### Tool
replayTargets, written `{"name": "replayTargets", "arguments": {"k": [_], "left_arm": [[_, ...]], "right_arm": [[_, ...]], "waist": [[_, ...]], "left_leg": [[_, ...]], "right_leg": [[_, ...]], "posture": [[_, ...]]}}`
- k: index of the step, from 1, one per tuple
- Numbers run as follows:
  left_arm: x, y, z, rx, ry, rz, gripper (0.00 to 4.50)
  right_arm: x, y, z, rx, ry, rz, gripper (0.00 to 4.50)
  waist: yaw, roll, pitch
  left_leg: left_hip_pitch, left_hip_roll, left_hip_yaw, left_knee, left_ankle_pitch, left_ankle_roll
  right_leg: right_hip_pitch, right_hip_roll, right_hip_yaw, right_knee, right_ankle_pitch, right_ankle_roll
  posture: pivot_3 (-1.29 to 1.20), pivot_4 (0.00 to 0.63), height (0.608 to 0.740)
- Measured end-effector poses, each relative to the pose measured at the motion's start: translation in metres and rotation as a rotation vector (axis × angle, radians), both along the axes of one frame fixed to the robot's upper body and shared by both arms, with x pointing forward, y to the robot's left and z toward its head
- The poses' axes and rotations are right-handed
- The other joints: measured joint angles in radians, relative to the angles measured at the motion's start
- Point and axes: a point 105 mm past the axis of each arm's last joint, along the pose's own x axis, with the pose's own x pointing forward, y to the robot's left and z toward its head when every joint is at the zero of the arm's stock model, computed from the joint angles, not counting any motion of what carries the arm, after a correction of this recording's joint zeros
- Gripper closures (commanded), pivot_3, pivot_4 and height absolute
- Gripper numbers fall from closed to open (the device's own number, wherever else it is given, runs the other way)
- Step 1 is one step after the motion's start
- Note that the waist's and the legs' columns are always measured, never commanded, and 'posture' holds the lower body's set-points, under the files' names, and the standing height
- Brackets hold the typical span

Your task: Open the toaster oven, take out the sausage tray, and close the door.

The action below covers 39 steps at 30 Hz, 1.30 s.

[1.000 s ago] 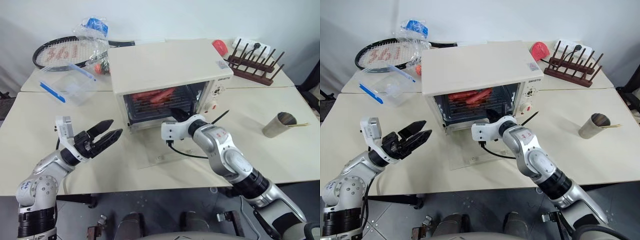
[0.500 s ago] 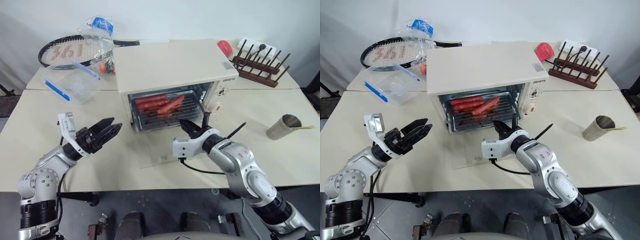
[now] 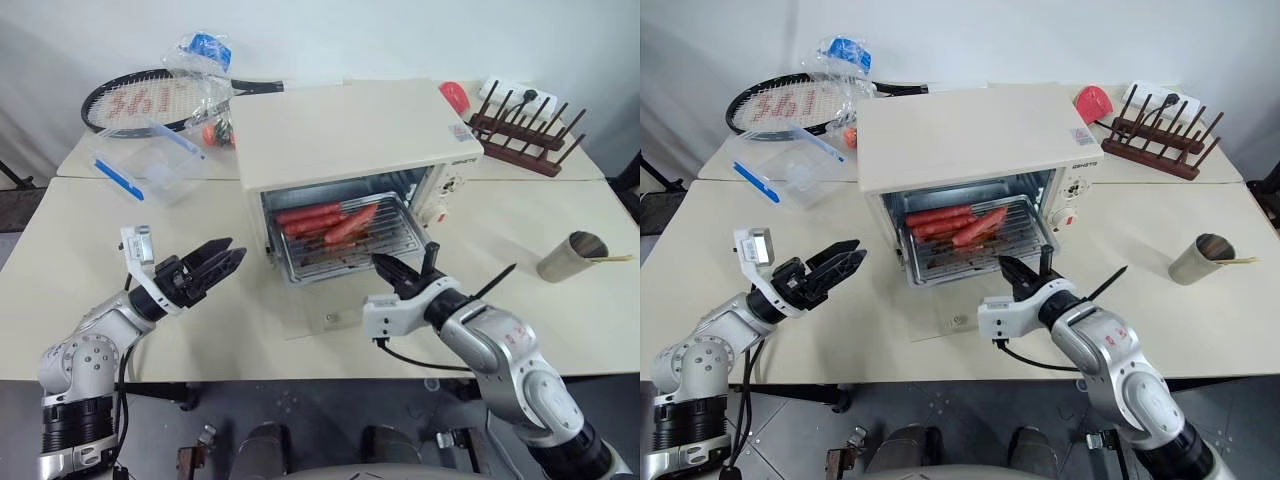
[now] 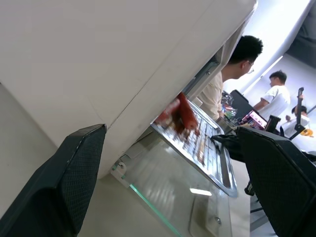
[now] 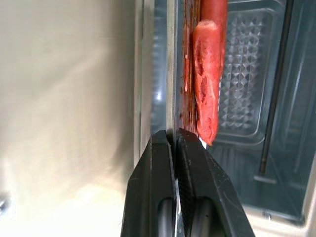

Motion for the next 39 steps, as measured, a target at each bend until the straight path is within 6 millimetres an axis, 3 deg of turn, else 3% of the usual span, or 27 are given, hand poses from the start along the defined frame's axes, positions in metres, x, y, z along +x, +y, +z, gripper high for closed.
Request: {"name": "replayTargets", "arguments": {"k": [10, 17, 25, 33, 39], "left_arm": [[-0.017, -0.006, -0.009, 0.029, 0.128, -0.068, 0.01], [-0.035, -0.022, -0.009, -0.03, 0.286, -0.161, 0.01], [-0.051, -0.041, -0.014, -0.035, 0.52, -0.285, 0.01], [-0.045, -0.066, -0.011, -0.184, 0.606, -0.302, 0.01], [-0.034, -0.07, -0.006, -0.244, 0.6, -0.266, 0.01]], "right_arm": [[-0.019, -0.007, -0.003, -0.011, 0.011, 0.011, 4.5], [-0.037, -0.001, -0.008, -0.018, 0.033, 0.063, 4.5], [-0.036, -0.004, -0.004, -0.025, 0.02, 0.053, 4.5], [-0.036, -0.003, -0.005, -0.019, 0.027, 0.056, 4.5], [-0.038, -0.005, -0.01, -0.02, 0.055, 0.047, 4.5]], "waist": [[-0.003, 0.0, 0.0], [-0.003, 0.0, 0.0], [-0.003, 0.0, 0.0], [-0.001, 0.0, 0.0], [0.0, 0.0, 0.0]], "left_leg": [[0.0, 0.001, 0.0, 0.0, 0.0, 0.0], [0.001, 0.001, -0.001, 0.0, 0.0, 0.0], [0.002, 0.001, -0.001, 0.0, 0.0, 0.0], [0.002, 0.001, -0.001, 0.0, 0.0, 0.0], [0.002, 0.0, 0.0, 0.0, 0.0, 0.0]], "right_leg": [[0.0, 0.0, 0.001, 0.0, 0.0, 0.0], [0.001, 0.0, 0.001, 0.001, 0.0, 0.0], [0.001, 0.0, 0.003, 0.001, 0.0, 0.0], [0.002, 0.0, 0.003, 0.001, 0.0, 0.0], [0.002, 0.0, 0.003, 0.0, 0.0, 0.0]], "posture": [[0.0, 0.15, 0.74], [0.0, 0.15, 0.74], [0.0, 0.15, 0.74], [0.0, 0.15, 0.74], [0.0, 0.15, 0.74]]}}
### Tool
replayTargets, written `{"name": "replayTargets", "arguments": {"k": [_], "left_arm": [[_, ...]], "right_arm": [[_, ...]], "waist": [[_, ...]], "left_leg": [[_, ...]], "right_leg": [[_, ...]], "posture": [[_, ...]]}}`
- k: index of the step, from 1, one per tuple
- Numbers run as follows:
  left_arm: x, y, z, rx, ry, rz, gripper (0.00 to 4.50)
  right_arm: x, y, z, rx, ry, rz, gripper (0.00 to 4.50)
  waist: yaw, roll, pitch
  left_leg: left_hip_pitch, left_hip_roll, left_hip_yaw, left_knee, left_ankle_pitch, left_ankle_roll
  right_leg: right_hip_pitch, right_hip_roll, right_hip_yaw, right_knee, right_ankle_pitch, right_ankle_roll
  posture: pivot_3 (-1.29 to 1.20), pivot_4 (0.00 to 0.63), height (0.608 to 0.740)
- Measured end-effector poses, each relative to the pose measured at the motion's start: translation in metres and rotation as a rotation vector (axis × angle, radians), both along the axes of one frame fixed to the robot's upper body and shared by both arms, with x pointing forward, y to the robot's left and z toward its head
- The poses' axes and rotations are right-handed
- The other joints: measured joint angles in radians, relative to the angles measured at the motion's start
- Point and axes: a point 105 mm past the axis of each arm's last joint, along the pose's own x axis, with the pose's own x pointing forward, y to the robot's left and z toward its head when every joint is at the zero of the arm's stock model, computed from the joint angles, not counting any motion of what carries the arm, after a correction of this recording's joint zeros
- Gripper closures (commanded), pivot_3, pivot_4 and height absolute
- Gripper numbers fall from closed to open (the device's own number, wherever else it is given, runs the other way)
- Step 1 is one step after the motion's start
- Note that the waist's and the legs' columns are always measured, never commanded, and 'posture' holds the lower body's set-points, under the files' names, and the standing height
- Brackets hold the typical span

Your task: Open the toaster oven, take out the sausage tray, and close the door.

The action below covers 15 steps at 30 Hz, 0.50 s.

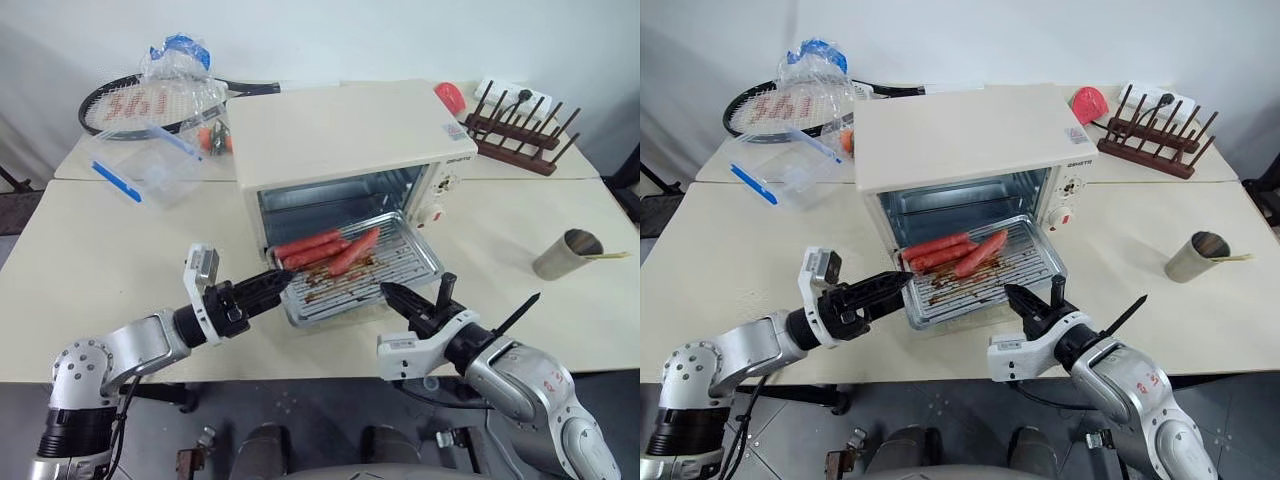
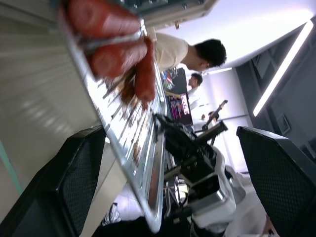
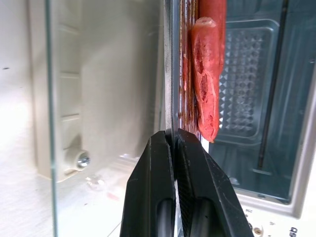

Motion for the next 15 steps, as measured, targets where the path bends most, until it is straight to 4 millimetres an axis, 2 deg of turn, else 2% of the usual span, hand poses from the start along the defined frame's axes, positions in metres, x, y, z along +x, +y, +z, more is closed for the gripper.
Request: {"name": "replayTargets", "arguments": {"k": [4, 15], "left_arm": [[0.003, -0.007, -0.007, -0.031, 0.038, 0.003, 0.82], [0.004, -0.021, -0.013, -0.046, 0.074, -0.032, 4.2]], "right_arm": [[0.0, 0.0, 0.0, 0.002, 0.006, -0.002, 4.5], [-0.003, 0.002, 0.009, 0.031, -0.026, 0.0, 4.5]], "waist": [[0.001, 0.0, 0.0], [0.003, 0.0, 0.0]], "left_leg": [[0.0, 0.0, 0.0, 0.0, 0.0, 0.0], [0.0, 0.0, 0.0, 0.0, 0.0, 0.0]], "right_leg": [[0.0, 0.0, 0.0, 0.0, 0.0, 0.0], [0.0, 0.0, 0.0, 0.0, 0.0, 0.0]], "posture": [[0.0, 0.15, 0.74], [0.0, 0.15, 0.74]]}}
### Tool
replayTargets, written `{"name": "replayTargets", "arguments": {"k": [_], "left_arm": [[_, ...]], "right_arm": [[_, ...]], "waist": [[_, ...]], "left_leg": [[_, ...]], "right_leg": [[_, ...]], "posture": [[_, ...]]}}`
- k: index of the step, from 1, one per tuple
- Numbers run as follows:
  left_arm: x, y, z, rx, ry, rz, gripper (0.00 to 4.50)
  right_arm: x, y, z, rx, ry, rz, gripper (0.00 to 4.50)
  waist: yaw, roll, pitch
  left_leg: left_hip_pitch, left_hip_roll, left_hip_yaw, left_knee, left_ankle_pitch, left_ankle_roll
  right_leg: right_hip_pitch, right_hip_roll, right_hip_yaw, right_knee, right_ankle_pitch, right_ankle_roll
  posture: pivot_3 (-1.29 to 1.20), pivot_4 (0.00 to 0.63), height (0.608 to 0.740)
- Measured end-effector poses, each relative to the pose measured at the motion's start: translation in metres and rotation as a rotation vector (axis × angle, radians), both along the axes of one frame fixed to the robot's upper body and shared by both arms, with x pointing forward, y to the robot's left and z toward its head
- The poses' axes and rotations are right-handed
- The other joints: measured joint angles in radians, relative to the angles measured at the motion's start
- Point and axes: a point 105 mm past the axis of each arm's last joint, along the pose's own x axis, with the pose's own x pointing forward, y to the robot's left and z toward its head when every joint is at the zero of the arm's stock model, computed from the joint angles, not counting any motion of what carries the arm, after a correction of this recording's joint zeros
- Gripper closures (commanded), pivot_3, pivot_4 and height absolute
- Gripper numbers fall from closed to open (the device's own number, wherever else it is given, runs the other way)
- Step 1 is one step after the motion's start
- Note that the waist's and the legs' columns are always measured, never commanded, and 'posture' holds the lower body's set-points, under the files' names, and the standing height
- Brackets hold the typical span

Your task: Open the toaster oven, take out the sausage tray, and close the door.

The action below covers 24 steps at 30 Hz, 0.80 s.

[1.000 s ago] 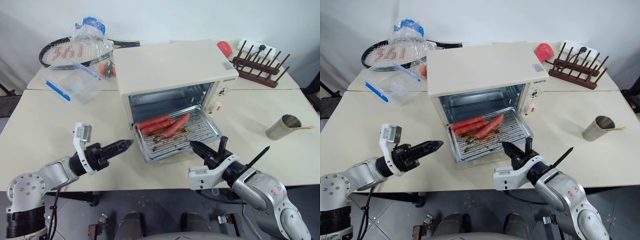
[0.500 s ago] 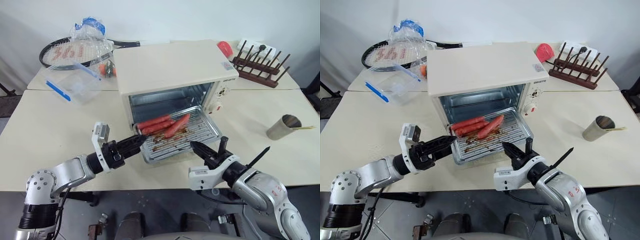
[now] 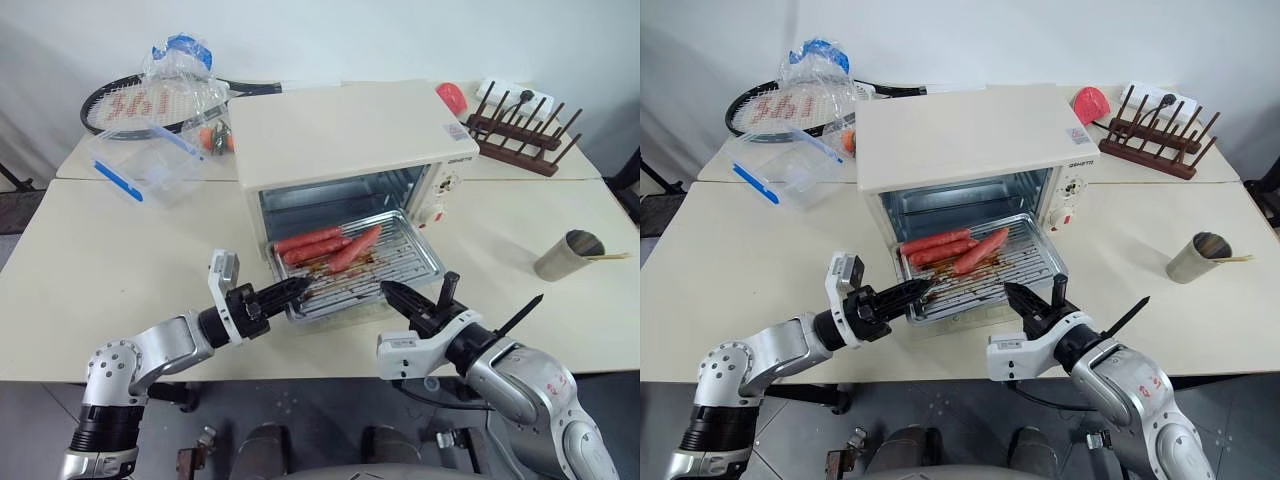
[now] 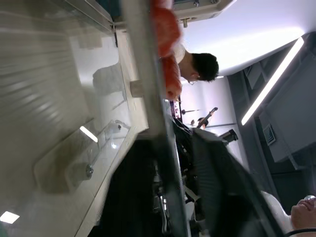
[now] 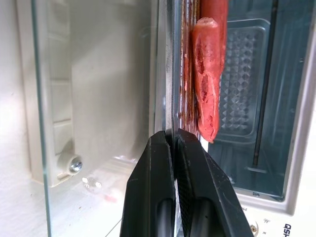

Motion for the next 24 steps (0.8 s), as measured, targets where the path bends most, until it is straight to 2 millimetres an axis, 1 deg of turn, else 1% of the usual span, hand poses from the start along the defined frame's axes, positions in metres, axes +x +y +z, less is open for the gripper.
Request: {"name": "replayTargets", "arguments": {"k": [1, 2, 8, 12, 18, 21, 22, 24], "left_arm": [[0.001, 0.0, -0.001, 0.0, 0.009, 0.006, 4.45], [0.002, 0.002, -0.004, 0.003, 0.021, 0.014, 4.48], [0.007, 0.002, -0.005, -0.005, 0.041, 0.042, 4.48], [0.007, 0.003, -0.006, 0.003, 0.047, 0.04, 4.5], [0.004, 0.0, -0.01, 0.027, 0.061, 0.021, 4.5], [0.003, 0.001, -0.01, 0.033, 0.061, 0.015, 4.5], [0.002, 0.001, -0.011, 0.036, 0.061, 0.012, 4.5], [0.001, 0.003, -0.011, 0.051, 0.059, 0.004, 4.5]], "right_arm": [[0.0, -0.001, 0.001, 0.0, -0.005, -0.001, 4.5], [-0.001, 0.0, 0.003, -0.004, -0.015, 0.005, 4.5], [-0.005, 0.001, 0.0, 0.002, 0.008, 0.028, 4.5], [-0.01, 0.006, 0.001, 0.019, 0.026, 0.071, 3.42], [-0.017, 0.012, 0.001, 0.026, 0.055, 0.156, 1.37], [-0.023, 0.014, 0.002, 0.022, 0.092, 0.246, 0.31], [-0.026, 0.014, 0.003, 0.035, 0.119, 0.279, 0.03], [-0.034, 0.013, 0.002, 0.057, 0.195, 0.355, 0.03]], "waist": [[0.0, 0.0, 0.0], [0.0, 0.0, 0.0], [0.002, 0.0, 0.0], [0.002, 0.0, 0.0], [0.004, 0.0, 0.0], [0.008, 0.0, 0.0], [0.01, 0.0, 0.0], [0.011, 0.0, 0.0]], "left_leg": [[0.0, 0.0, 0.0, 0.0, 0.0, 0.0], [0.0, 0.0, 0.0, 0.0, 0.0, 0.0], [0.0, 0.0, 0.0, 0.0, 0.0, 0.0], [0.0, 0.0, 0.0, 0.0, 0.0, 0.0], [0.0, 0.0, 0.0, 0.0, 0.0, 0.0], [0.0, 0.0, 0.0, 0.0, 0.0, 0.0], [0.0, 0.0, 0.0, 0.0, 0.0, 0.0], [0.0, 0.0, 0.0, 0.0, 0.0, 0.0]], "right_leg": [[0.0, 0.0, 0.0, 0.0, 0.0, 0.0], [0.0, 0.0, 0.0, 0.0, 0.0, 0.0], [0.0, 0.0, 0.0, 0.0, 0.0, 0.0], [0.0, 0.0, 0.0, 0.0, 0.0, 0.0], [0.0, 0.0, 0.0, 0.0, 0.0, 0.0], [0.001, 0.0, 0.0, -0.001, 0.0, 0.0], [0.001, 0.0, 0.0, -0.001, 0.0, 0.0], [0.001, 0.0, 0.0, -0.001, 0.0, 0.0]], "posture": [[0.0, 0.15, 0.74], [0.0, 0.15, 0.74], [0.0, 0.15, 0.74], [0.0, 0.15, 0.74], [0.0, 0.15, 0.74], [0.0, 0.15, 0.74], [0.0, 0.15, 0.74], [0.0, 0.15, 0.74]]}}
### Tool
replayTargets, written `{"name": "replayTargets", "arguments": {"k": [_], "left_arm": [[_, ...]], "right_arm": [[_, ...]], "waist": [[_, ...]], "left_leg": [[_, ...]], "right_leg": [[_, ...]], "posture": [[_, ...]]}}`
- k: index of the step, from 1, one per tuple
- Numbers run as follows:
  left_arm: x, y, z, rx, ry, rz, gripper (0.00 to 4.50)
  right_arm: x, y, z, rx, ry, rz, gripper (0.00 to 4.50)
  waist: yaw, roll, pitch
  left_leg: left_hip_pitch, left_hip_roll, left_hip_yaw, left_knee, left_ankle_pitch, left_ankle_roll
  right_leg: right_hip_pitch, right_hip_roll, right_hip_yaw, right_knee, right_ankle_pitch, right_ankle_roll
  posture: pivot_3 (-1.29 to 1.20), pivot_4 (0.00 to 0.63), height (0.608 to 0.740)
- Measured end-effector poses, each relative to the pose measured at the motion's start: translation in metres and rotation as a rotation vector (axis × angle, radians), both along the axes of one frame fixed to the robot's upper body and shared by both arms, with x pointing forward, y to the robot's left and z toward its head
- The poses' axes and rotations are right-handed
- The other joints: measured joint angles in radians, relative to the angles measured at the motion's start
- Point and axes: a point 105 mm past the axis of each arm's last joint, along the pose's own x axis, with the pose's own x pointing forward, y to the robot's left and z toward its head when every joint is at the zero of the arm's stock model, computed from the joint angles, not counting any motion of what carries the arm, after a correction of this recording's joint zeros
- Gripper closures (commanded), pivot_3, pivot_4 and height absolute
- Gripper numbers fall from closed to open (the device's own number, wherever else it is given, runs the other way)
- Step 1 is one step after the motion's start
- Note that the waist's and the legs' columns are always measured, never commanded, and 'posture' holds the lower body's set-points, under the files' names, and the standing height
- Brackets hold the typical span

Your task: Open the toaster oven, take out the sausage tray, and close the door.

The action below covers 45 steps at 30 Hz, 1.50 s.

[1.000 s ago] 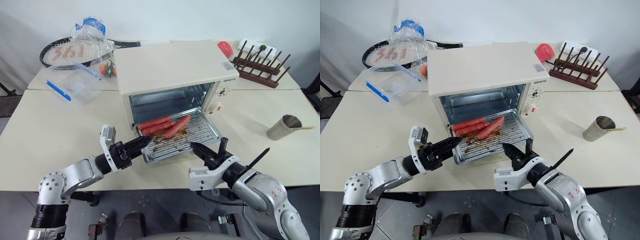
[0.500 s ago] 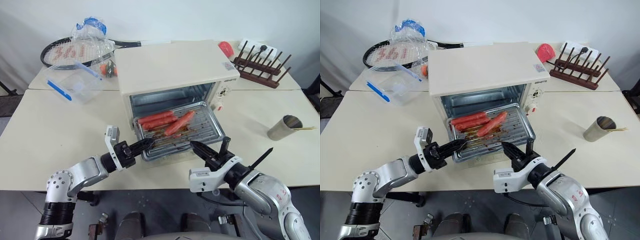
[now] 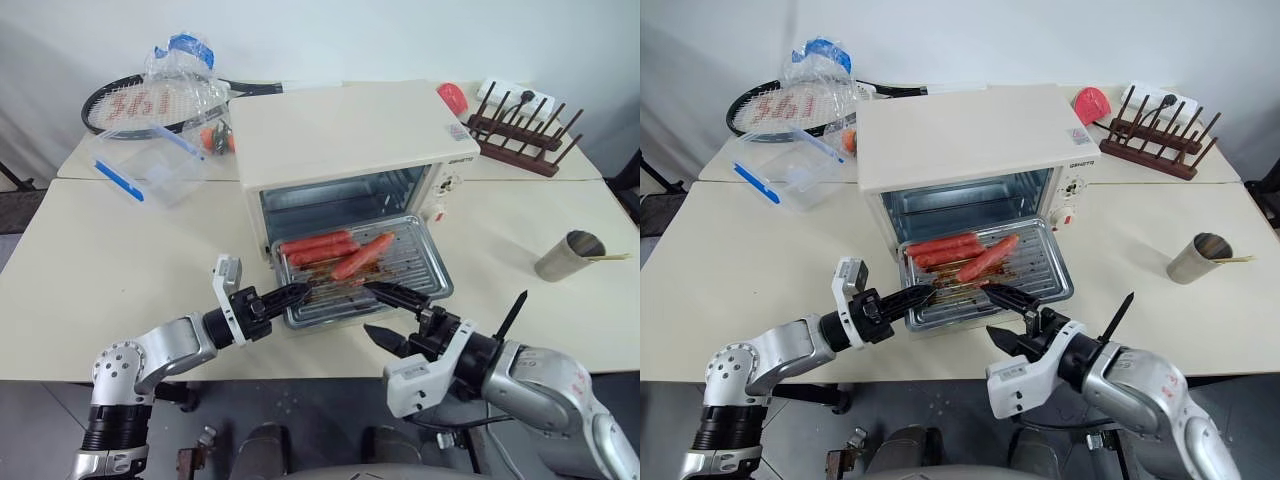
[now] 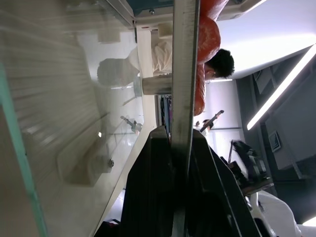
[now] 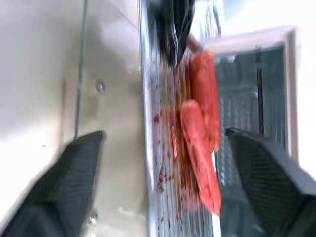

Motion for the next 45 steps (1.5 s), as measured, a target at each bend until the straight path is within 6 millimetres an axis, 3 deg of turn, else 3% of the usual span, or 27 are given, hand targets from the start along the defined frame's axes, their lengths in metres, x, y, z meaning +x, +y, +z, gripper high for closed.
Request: {"name": "replayTargets", "arguments": {"k": [8, 12, 17, 22, 31, 45], "left_arm": [[-0.009, 0.045, 0.0, 0.076, -0.005, 0.011, 4.5], [-0.018, 0.071, -0.002, 0.098, 0.016, 0.045, 4.5], [-0.036, 0.085, -0.012, 0.081, 0.063, 0.067, 4.5], [-0.059, 0.093, -0.016, 0.078, 0.064, 0.116, 4.5], [-0.088, 0.124, -0.023, 0.039, 0.073, 0.396, 4.5], [-0.122, 0.113, -0.021, 0.008, 0.065, 0.604, 4.5]], "right_arm": [[-0.01, -0.042, 0.004, 0.085, 0.488, 0.016, 0.03], [0.003, -0.078, 0.015, 0.182, 0.698, -0.104, 0.03], [0.02, -0.109, 0.015, 0.255, 0.809, -0.167, 0.03], [0.046, -0.136, 0.013, 0.265, 0.803, -0.221, 0.03], [0.07, -0.15, -0.016, 0.224, 0.867, -0.273, 0.03], [0.098, -0.145, -0.038, 0.216, 0.869, -0.27, 0.03]], "waist": [[0.008, 0.0, 0.0], [0.008, 0.0, 0.001], [0.007, 0.0, 0.001], [0.004, 0.002, 0.002], [-0.002, 0.006, 0.005], [-0.007, 0.007, 0.006]], "left_leg": [[0.001, 0.0, 0.0, 0.0, -0.001, 0.001], [0.001, 0.0, 0.0, 0.0, -0.001, 0.002], [0.001, 0.0, 0.001, 0.0, -0.001, 0.002], [0.001, 0.001, 0.001, 0.0, -0.001, 0.001], [0.001, 0.001, 0.002, 0.0, -0.002, 0.001], [0.001, 0.001, 0.003, 0.003, -0.003, 0.001]], "right_leg": [[0.001, 0.0, 0.0, -0.001, 0.0, 0.0], [0.002, 0.0, 0.0, -0.001, 0.0, 0.0], [0.001, 0.0, 0.0, -0.001, 0.0, -0.001], [0.0, 0.0, 0.001, -0.001, 0.0, -0.001], [0.0, 0.0, 0.002, -0.003, 0.0, -0.001], [0.0, 0.0, 0.003, -0.007, 0.0, -0.001]], "posture": [[0.0, 0.15, 0.74], [0.0, 0.15, 0.74], [0.0, 0.15, 0.74], [0.0, 0.15, 0.74], [0.0, 0.15, 0.74], [0.0, 0.15, 0.74]]}}
